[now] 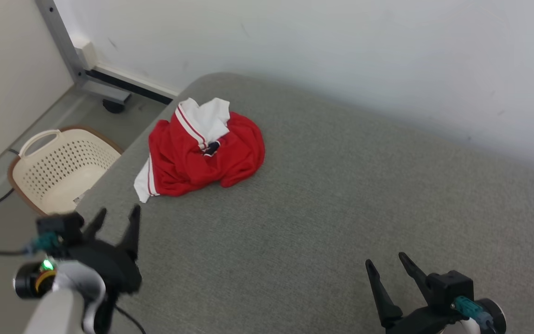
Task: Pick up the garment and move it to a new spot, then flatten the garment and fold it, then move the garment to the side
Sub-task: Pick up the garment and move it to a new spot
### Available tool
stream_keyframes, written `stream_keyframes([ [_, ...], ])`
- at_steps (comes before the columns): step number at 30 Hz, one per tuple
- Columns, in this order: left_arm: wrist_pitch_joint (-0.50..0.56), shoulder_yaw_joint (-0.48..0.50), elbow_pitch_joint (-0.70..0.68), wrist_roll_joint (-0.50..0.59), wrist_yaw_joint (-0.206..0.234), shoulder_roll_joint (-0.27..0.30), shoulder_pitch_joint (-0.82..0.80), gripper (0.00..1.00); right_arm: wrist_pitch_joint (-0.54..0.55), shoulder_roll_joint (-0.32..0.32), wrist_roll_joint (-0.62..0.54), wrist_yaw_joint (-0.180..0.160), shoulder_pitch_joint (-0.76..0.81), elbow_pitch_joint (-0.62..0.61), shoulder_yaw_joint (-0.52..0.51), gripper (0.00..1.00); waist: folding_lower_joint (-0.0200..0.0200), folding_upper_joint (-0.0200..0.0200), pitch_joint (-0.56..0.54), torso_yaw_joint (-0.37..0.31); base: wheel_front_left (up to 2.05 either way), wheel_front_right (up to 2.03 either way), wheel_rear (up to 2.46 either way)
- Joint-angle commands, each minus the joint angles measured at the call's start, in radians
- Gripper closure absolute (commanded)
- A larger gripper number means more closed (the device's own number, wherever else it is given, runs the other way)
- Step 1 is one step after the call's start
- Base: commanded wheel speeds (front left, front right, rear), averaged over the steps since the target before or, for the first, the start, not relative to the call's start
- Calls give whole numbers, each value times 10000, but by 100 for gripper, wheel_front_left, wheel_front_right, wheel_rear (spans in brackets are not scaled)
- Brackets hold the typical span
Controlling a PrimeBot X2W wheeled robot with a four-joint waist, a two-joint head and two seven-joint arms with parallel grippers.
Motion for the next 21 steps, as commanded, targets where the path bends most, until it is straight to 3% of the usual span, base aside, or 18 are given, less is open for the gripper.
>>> stream_keyframes([
  [1, 65, 185, 476, -250, 7, -54, -578, 0, 160, -156, -119, 8, 37, -240, 80, 0, -1, -1, 794, -635, 0, 0, 0],
  [6, 327, 761, 2115, -885, 77, 88, -2388, 0, 813, -562, -213, 8, -209, -1228, 478, 0, -1, -1, 1789, -1583, 0, 0, 0],
  [11, 1239, 931, 3374, -1178, 148, 378, -3914, 0, 1332, -978, -250, 8, -314, -2251, 612, 0, -1, -1, 2689, -2291, 0, 0, 0],
  [21, 2506, 652, 4790, -936, 729, 825, -5726, 0, 1775, -1220, -343, 8, 105, -3628, 280, 0, -1, -1, 3867, -2912, 0, 0, 0],
])
